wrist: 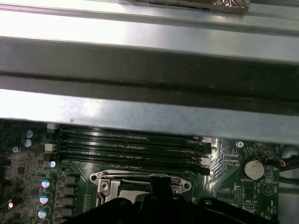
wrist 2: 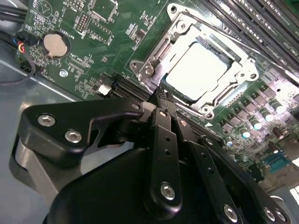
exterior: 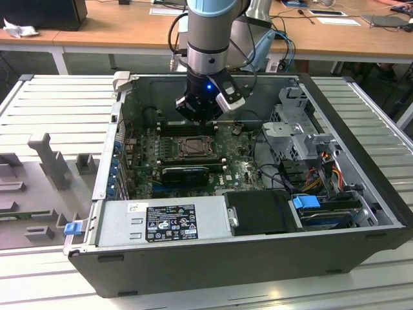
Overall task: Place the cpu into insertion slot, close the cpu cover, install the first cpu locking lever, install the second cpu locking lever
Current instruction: 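Install the second cpu locking lever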
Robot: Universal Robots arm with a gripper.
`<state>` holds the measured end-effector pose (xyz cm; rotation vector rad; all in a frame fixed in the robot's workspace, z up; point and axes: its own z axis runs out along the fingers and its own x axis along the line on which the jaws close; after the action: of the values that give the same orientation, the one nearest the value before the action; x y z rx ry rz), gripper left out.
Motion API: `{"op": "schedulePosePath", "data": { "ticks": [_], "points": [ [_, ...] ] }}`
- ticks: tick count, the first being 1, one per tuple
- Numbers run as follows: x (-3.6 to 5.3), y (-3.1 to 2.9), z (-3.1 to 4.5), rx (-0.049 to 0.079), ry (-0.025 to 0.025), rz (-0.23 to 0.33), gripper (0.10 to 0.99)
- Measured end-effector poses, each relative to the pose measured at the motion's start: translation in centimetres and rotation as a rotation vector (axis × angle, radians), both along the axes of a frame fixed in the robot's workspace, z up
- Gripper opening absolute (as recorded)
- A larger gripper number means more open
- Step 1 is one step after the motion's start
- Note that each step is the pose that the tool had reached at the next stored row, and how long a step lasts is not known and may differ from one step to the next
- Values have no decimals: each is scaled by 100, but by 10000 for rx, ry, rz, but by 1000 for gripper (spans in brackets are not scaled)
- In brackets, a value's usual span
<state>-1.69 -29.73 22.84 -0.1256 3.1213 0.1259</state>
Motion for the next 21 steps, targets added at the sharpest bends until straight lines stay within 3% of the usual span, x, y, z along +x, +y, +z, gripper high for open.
{"op": "schedulePosePath", "data": {
  "ticks": [4,21],
  "points": [
    [0,-1,73,1,0,1,106],
    [0,-195,74,5,-1,1,106]
  ]
}}
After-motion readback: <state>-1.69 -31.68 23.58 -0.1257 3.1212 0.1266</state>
